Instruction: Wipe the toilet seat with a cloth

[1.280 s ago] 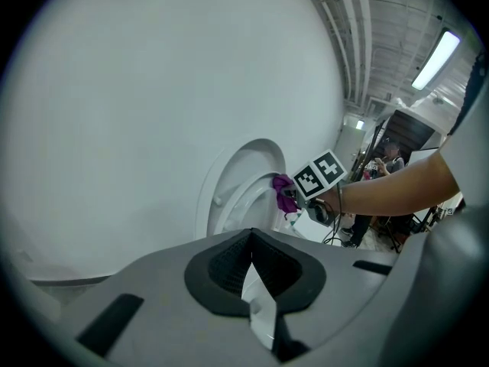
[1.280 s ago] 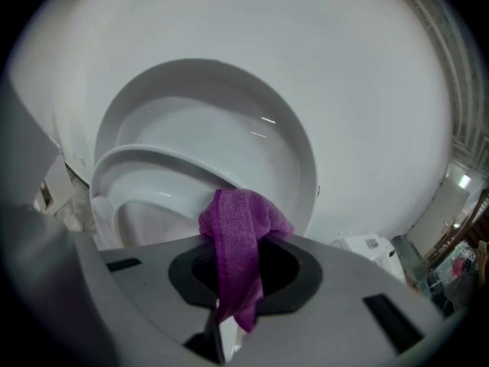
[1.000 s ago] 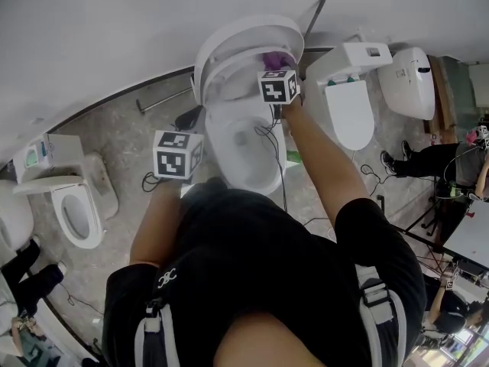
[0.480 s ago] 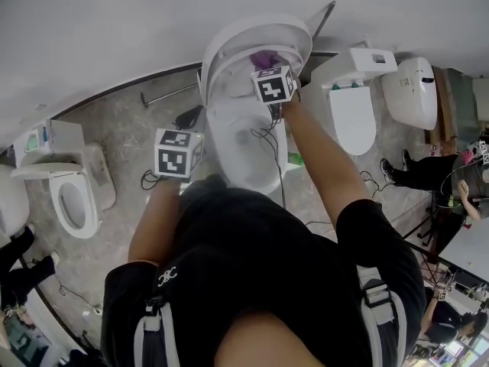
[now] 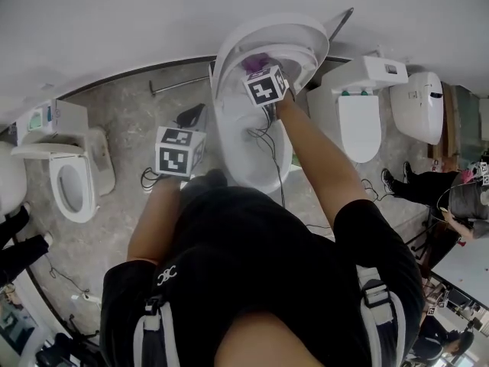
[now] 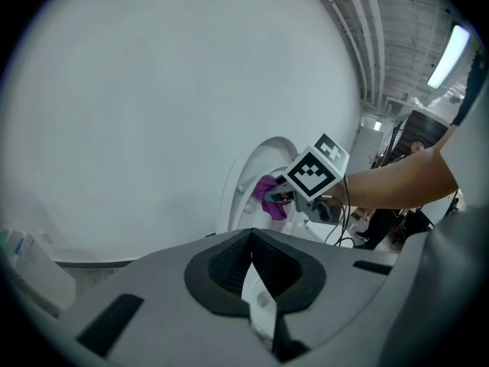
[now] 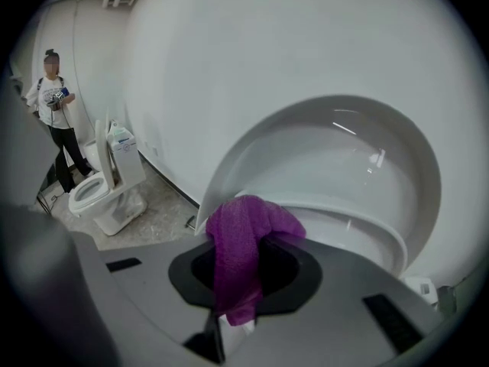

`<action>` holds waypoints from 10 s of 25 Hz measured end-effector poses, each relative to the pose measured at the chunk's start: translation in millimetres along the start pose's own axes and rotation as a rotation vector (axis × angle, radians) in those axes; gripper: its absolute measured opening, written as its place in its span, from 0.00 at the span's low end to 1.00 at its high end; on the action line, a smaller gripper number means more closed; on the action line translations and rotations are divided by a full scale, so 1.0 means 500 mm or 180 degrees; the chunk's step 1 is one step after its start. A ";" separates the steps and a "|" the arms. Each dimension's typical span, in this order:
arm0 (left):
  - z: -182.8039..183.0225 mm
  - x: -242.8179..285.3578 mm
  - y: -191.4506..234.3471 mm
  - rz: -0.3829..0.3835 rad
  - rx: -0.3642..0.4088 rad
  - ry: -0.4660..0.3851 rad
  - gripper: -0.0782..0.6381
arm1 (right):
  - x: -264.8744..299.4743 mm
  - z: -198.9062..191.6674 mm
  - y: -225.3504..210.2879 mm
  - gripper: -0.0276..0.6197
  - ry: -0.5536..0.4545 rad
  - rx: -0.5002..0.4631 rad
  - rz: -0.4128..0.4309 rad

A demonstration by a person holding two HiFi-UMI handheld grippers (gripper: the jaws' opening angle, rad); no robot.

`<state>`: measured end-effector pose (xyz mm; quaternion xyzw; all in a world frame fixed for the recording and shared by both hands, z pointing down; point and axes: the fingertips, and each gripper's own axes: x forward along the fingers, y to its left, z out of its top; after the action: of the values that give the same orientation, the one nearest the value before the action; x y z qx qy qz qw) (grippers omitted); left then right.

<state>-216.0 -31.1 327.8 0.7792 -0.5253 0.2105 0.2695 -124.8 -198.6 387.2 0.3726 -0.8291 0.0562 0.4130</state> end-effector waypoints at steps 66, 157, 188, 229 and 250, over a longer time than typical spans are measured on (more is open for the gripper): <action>-0.304 0.151 0.134 -0.0034 -0.0643 0.0686 0.10 | 0.316 -0.233 0.235 0.14 0.0462 0.0137 0.0316; -0.149 0.403 -0.451 -0.0068 -0.0075 0.0692 0.10 | 0.151 -0.590 -0.375 0.14 0.0184 0.2298 -0.0285; -0.016 0.246 -0.331 -0.0352 0.0218 0.0393 0.10 | -0.056 -0.365 -0.345 0.14 -0.0223 0.2133 -0.0592; 0.072 0.108 -0.123 -0.0438 0.0558 0.0037 0.10 | -0.120 -0.073 -0.149 0.14 -0.0553 0.1128 -0.0175; 0.253 0.419 -0.166 -0.0311 0.2666 0.0428 0.24 | -0.360 -0.195 -0.278 0.14 -0.0935 0.1686 -0.0597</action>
<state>-57.7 -234.7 342.5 0.8298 -0.3382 0.4431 -0.0269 98.5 -156.2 290.4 0.5462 -0.7984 0.1774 0.1808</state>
